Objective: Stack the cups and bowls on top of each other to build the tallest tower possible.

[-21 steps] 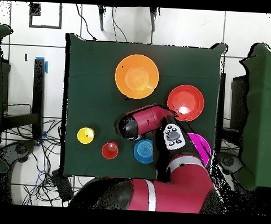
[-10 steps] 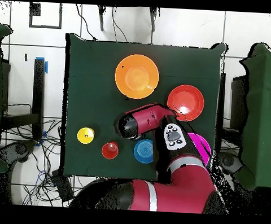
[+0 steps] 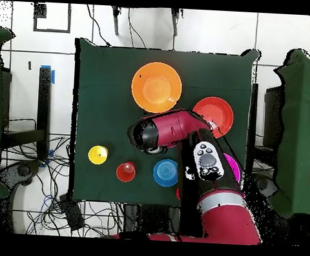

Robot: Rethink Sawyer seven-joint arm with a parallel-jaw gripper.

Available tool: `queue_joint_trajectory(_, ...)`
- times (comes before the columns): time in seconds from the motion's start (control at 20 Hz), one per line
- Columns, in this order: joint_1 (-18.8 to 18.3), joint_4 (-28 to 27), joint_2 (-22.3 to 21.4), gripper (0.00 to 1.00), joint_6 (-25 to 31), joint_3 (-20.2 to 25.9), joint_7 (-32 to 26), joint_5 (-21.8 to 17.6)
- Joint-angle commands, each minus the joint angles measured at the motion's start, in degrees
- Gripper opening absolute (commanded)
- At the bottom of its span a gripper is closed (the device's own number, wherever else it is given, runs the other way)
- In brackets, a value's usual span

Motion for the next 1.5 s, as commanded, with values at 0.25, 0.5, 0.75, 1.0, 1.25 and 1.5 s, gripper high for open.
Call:
queue_joint_trajectory(0.25, -0.6, -0.1, -3.3, 0.00, 8.4, 6.8, -12.5, 1.2)
queue_joint_trajectory(0.5, -0.5, -2.0, -1.6, 0.00, 8.8, 7.5, -12.0, 0.7)
queue_joint_trajectory(0.75, -0.8, -2.2, -1.5, 0.00, 9.3, 8.2, -11.9, 0.8)
queue_joint_trajectory(1.0, -0.8, -2.1, -1.1, 0.00, 8.5, 8.7, -11.4, 0.6)
queue_joint_trajectory(1.25, -0.6, -1.9, -0.8, 0.00, 8.5, 9.2, -11.5, 0.2)
queue_joint_trajectory(1.5, -1.2, -1.3, -1.3, 1.00, 8.4, 9.6, -11.9, 0.2)
